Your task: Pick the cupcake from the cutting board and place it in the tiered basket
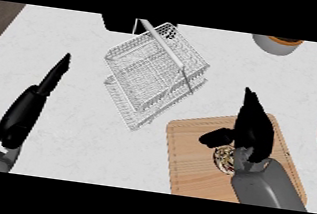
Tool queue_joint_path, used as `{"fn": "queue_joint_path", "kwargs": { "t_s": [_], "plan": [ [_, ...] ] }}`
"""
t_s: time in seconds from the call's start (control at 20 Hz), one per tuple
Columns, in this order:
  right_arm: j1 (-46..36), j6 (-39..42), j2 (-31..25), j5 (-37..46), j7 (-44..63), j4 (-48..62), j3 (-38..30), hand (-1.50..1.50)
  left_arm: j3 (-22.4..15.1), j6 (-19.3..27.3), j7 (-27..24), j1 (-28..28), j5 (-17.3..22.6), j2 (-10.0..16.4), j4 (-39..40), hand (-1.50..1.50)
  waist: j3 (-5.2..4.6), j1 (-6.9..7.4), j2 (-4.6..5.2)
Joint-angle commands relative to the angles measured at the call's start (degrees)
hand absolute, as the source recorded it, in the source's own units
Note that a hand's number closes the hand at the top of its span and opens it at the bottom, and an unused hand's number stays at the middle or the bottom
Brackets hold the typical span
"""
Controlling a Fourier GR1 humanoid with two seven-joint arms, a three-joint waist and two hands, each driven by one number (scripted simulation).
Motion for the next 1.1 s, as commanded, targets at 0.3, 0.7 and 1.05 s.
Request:
{"fn": "queue_joint_path", "kwargs": {
  "t_s": [0.3, 0.7, 1.05],
  "plan": [
    [-5.1, 11.4, 10.8, 10.7, 14.3, 13.2, -5.5, -1.5, -0.3, 0.3, 0.3, 0.6, -1.0, -0.6, -0.5, 0.0, 0.2, 0.66, 0.39],
    [-6.1, 15.2, 10.9, 13.9, 14.4, 17.4, -11.2, -1.5, 1.0, -0.8, 0.0, 0.1, -0.3, -0.2, -0.4, 0.0, 0.28, 0.33, 0.27],
    [-3.8, 17.8, 11.0, 9.9, 14.4, 17.0, -10.6, -1.5, 2.2, -1.5, 0.9, -2.2, -0.1, -0.4, 1.1, 0.0, 0.33, -0.06, 0.27]
  ]
}}
